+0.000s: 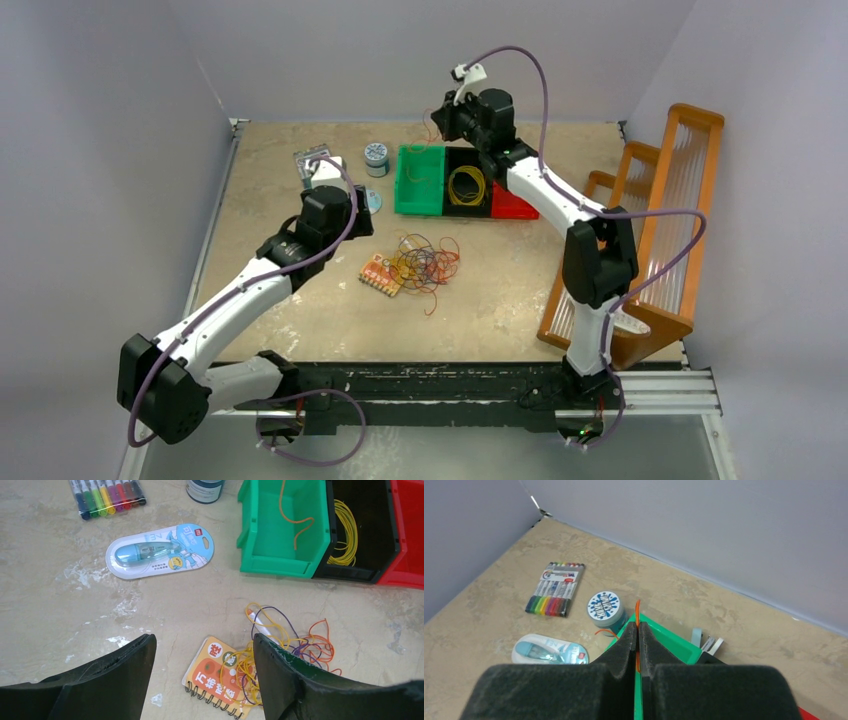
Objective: Untangle the cables
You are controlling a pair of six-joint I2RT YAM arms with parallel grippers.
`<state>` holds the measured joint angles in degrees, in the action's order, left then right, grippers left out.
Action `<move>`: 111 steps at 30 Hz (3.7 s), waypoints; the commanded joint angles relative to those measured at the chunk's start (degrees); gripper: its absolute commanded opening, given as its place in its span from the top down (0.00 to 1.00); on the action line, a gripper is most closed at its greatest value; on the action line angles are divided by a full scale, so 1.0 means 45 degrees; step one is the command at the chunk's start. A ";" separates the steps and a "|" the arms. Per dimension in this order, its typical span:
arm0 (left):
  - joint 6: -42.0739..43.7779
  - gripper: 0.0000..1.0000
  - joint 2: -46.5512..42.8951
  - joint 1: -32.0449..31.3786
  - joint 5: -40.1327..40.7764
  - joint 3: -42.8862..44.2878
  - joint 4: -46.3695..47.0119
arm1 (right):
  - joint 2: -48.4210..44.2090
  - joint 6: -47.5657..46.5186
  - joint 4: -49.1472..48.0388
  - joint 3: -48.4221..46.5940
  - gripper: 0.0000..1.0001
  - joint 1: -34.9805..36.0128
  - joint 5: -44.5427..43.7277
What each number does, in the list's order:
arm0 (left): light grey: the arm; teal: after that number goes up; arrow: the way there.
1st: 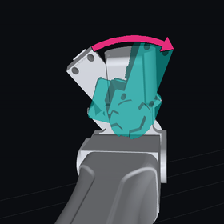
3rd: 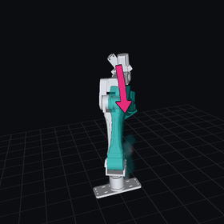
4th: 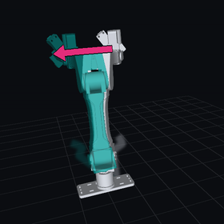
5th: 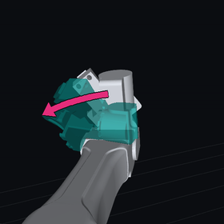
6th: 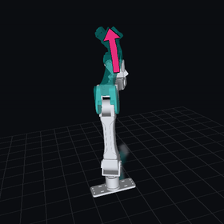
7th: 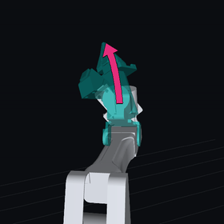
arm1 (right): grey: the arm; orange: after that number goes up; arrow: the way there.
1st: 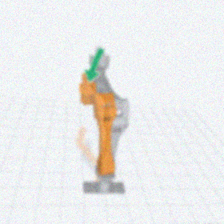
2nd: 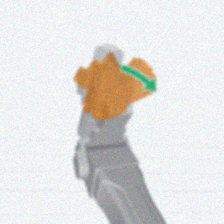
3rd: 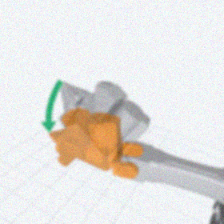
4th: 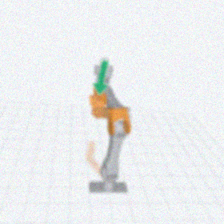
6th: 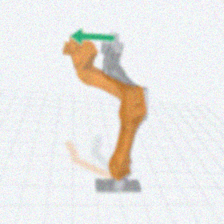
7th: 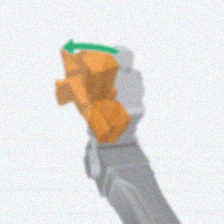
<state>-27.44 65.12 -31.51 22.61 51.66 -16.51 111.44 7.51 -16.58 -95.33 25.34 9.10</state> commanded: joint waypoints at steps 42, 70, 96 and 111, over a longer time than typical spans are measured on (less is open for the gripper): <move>0.0572 0.21 0.0084 0.0029 -0.0035 0.0590 0.0173 | 0.2743 -0.0681 0.2462 -0.2685 0.61 -0.0124 0.1203; 0.1015 0.41 0.3478 -0.1949 -0.4113 0.0537 0.2534 | -0.5453 0.1084 0.0091 0.8083 0.55 -0.0125 0.1884; 0.0966 0.59 0.3502 -0.1945 -0.4343 0.0145 0.2459 | -0.5406 0.1307 0.0012 0.8577 0.56 -0.0124 0.2540; 0.0977 0.56 0.3998 -0.1954 -0.4720 -0.0503 0.3109 | -0.5040 0.1452 -0.0225 0.8427 0.56 -0.0127 0.2973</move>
<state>-23.81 82.61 -40.40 1.04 49.91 -4.21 88.75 13.50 -14.92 -56.62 24.73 20.60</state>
